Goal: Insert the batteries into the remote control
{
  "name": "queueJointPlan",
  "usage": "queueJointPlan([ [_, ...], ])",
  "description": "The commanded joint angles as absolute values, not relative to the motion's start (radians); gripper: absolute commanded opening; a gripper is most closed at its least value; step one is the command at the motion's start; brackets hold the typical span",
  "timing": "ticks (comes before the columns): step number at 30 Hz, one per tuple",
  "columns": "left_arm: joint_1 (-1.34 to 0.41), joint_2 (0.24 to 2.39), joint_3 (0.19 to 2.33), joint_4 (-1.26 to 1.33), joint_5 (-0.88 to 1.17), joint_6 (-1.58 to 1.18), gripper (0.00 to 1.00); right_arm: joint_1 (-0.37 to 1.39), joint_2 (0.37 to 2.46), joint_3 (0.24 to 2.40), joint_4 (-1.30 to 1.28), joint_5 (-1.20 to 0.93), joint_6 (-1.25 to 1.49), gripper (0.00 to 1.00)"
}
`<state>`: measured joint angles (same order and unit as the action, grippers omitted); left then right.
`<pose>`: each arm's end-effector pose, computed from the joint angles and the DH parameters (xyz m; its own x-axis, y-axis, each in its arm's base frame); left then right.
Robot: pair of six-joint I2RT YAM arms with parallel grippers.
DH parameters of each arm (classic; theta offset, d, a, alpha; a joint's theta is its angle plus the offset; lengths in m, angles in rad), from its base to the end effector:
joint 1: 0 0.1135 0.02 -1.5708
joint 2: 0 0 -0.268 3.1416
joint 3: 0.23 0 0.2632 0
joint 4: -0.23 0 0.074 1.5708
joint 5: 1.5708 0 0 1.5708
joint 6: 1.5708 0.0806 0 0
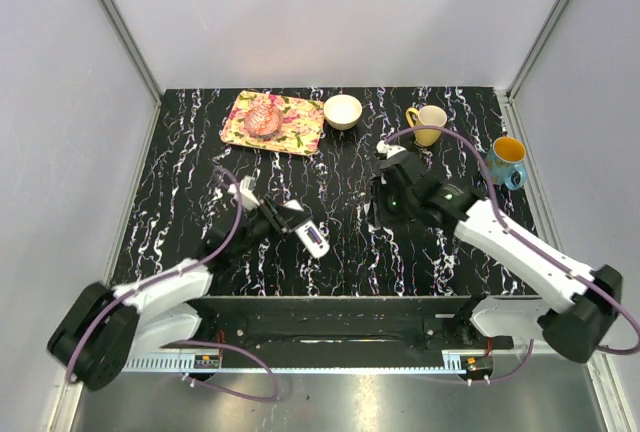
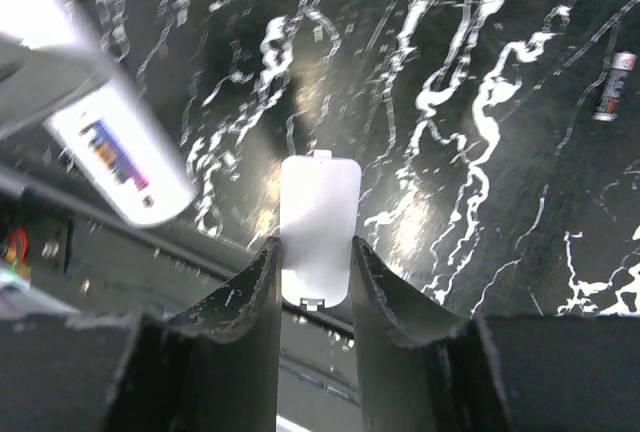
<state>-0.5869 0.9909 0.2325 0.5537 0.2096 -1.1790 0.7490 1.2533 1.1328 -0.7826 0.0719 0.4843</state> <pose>0.1990 -0.1525 0.1739 -0.7220 -0.6055 -0.3348 0.1152 0.3720 -0.9211 0.2189 0.1956 0.2756 -0.8100 -0.1190 -0.5742 -0.3044 0.9222 0.2384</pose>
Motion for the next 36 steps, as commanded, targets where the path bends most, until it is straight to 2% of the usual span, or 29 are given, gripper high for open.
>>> queueJointPlan([
  [1,-0.586,1.146,0.305,0.865,0.274,-1.206,0.0,0.81,1.213,1.193,-0.917,-0.078,0.365,0.0],
  [6,-0.597,1.37,0.368,1.107,0.365,-1.291,0.0,0.913,1.262,1.276,-1.009,-0.088,0.328,0.0],
  [11,-0.624,1.45,0.414,1.129,0.385,-1.301,0.0,0.93,1.334,1.305,-1.032,-0.044,0.301,0.0],
  [21,-0.663,1.47,0.422,1.124,0.394,-1.293,0.0,0.931,1.414,1.371,-0.93,-0.051,0.299,0.0],
  [36,-0.672,1.439,0.417,1.081,0.38,-1.247,0.0,0.931,1.537,1.479,-1.009,-0.072,0.279,0.0],
])
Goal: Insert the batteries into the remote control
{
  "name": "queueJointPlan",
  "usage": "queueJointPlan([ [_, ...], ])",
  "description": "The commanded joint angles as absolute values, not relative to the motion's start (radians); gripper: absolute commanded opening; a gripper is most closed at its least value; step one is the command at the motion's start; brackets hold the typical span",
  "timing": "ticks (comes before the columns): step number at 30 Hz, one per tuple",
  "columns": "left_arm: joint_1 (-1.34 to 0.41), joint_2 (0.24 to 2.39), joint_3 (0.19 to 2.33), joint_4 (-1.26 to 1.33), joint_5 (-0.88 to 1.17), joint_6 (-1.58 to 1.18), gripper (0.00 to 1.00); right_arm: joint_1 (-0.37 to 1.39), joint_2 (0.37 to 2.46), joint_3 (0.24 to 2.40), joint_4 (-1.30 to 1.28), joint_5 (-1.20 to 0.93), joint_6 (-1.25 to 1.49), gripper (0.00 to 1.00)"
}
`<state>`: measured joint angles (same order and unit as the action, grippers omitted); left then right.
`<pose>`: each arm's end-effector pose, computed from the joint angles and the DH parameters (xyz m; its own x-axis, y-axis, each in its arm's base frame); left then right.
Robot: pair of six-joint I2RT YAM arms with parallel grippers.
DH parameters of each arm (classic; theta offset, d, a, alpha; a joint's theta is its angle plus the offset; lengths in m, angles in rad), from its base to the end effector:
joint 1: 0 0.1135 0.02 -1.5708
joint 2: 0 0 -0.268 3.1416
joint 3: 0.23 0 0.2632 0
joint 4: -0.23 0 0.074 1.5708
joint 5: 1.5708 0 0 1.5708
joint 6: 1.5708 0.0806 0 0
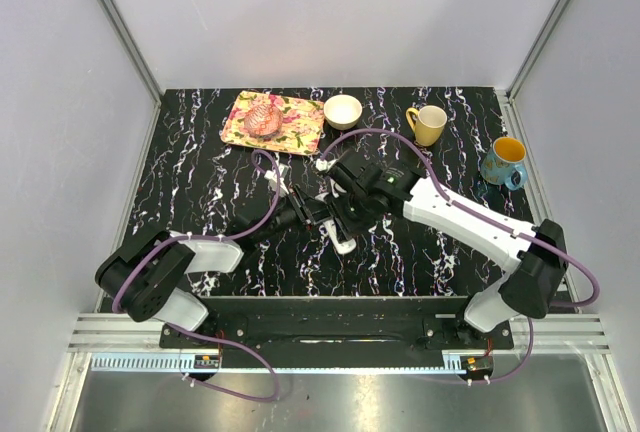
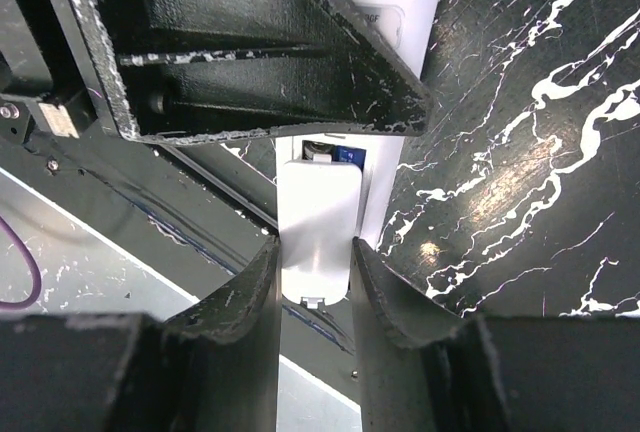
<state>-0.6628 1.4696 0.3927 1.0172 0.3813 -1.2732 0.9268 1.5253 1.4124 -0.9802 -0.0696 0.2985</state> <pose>0.2305 -0.2180 0.1741 -0.8398 -0.4702 -0.2715 0.2084 0.1826 -0.9609 0.1998 0.2754 0.2749 -0.7499 -0.5101 -0.4212 -0.6240 0.7569 0.1942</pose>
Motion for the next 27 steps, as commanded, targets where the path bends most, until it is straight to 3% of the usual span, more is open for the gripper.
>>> queueJointPlan([
  [1,-0.673,1.431,0.417,1.078,0.38,-1.244,0.0,0.931,1.545,1.483,-1.012,-0.071,0.276,0.0],
  [27,-0.681,1.374,0.393,1.054,0.359,-1.212,0.0,0.931,1.58,1.525,-1.055,-0.066,0.288,0.0],
])
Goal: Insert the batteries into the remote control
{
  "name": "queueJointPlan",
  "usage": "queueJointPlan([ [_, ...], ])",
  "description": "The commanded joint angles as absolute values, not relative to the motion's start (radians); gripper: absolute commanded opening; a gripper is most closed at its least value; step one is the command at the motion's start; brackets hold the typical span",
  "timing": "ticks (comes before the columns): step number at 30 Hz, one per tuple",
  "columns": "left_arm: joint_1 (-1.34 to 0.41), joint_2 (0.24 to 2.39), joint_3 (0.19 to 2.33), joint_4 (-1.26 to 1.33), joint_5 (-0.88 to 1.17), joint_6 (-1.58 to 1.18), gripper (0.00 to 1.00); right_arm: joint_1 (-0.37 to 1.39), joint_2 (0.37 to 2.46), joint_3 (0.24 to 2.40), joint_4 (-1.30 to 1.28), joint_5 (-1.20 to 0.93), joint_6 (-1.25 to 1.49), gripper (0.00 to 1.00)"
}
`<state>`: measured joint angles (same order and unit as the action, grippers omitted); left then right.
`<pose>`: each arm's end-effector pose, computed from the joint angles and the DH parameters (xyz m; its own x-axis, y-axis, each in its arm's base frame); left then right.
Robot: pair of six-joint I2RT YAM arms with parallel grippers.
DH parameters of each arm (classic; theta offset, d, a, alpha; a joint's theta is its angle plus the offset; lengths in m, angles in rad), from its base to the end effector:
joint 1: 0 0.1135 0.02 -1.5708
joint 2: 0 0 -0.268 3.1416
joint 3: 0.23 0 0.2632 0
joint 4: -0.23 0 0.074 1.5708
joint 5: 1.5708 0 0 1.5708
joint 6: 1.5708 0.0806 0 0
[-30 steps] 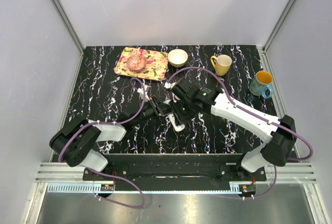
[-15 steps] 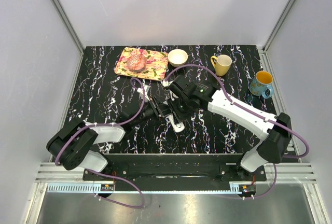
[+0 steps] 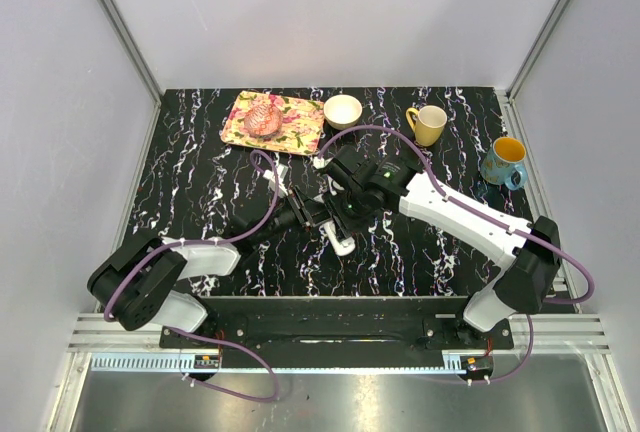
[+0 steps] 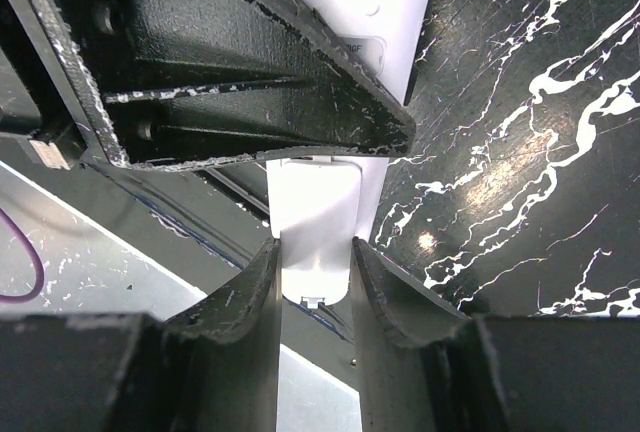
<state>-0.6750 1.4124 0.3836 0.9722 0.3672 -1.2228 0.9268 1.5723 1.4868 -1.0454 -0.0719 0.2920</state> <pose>0.2242 -0.2165 0.1811 -0.8264 -0.4624 -0.3214 0.2528 0.2053 -0.9455 0.2035 0.2807 0.2797 -0.7551 -0.5276 -0.3891 -0.6251 0.7584 0.1848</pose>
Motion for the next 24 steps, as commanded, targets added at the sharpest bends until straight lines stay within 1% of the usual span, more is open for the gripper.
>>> queueJointPlan([
  [1,-0.683,1.371,0.391,1.055,0.36,-1.212,0.0,0.931,1.58,1.525,-1.051,-0.061,0.288,0.0],
  [11,-0.699,1.356,0.394,1.072,0.371,-1.223,0.0,0.931,1.577,1.516,-1.0,-0.025,0.31,0.0],
  [18,-0.707,1.353,0.391,1.072,0.371,-1.216,0.0,0.93,1.58,1.531,-1.009,-0.006,0.313,0.0],
  [24,-0.718,1.324,0.408,0.977,0.351,-1.158,0.0,0.931,1.604,1.572,-1.084,0.023,0.301,0.0],
])
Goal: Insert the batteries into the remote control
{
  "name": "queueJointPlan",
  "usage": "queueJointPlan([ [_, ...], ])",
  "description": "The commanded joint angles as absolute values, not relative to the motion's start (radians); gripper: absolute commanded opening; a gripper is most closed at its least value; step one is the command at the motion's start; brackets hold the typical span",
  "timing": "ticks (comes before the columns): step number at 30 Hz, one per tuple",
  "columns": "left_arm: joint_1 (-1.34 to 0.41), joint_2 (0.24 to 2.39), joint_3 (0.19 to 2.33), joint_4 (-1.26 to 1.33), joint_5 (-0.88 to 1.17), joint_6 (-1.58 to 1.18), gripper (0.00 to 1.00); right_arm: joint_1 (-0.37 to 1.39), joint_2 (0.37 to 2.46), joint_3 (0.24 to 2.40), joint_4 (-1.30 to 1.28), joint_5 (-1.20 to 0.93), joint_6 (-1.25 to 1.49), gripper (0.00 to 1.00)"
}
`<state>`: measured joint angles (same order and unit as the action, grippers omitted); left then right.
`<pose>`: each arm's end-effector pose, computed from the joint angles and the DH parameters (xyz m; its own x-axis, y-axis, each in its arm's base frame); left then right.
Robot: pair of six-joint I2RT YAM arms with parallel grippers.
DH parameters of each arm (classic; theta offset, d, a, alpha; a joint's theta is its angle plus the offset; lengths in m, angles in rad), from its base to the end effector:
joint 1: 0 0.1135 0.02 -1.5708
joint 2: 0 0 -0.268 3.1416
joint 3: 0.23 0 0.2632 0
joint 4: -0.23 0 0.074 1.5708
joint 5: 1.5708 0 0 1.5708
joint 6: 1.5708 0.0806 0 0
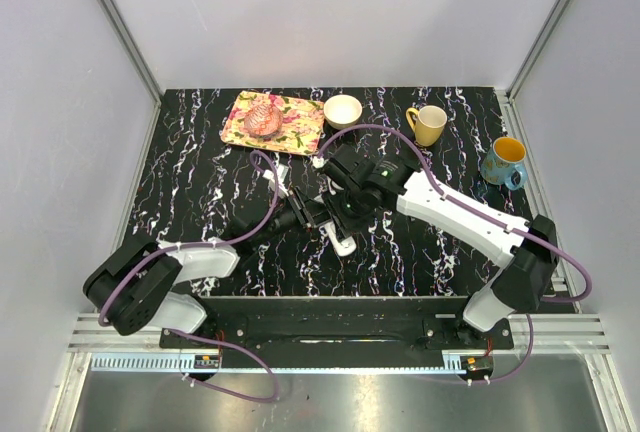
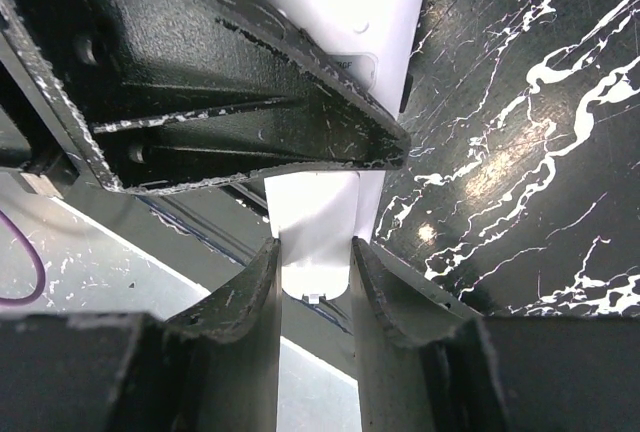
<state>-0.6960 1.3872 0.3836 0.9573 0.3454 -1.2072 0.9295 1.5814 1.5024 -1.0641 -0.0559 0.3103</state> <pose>0.2197 -0.2191 0.1862 -0.8191 -0.4617 -0.3406 0.2737 0.2074 -0.9392 0.2041 0.2808 0.2805 -0.7669 -0.5176 -0.3794 -0.6088 0.7737 0.1751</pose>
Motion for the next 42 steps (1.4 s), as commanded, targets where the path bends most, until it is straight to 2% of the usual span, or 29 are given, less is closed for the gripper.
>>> queueJointPlan([
  [1,-0.721,1.321,0.413,0.948,0.347,-1.151,0.0,0.931,1.606,1.572,-1.098,0.025,0.299,0.0],
  [21,-0.724,1.388,0.414,1.172,0.393,-1.353,0.0,0.931,1.592,1.539,-1.055,0.058,0.336,0.0],
  [34,-0.732,1.45,0.365,1.376,0.367,-1.526,0.0,0.931,1.586,1.519,-1.054,0.098,0.341,0.07],
  [42,-0.738,1.462,0.367,1.391,0.36,-1.532,0.0,0.933,1.578,1.517,-1.054,0.097,0.351,0.15],
])
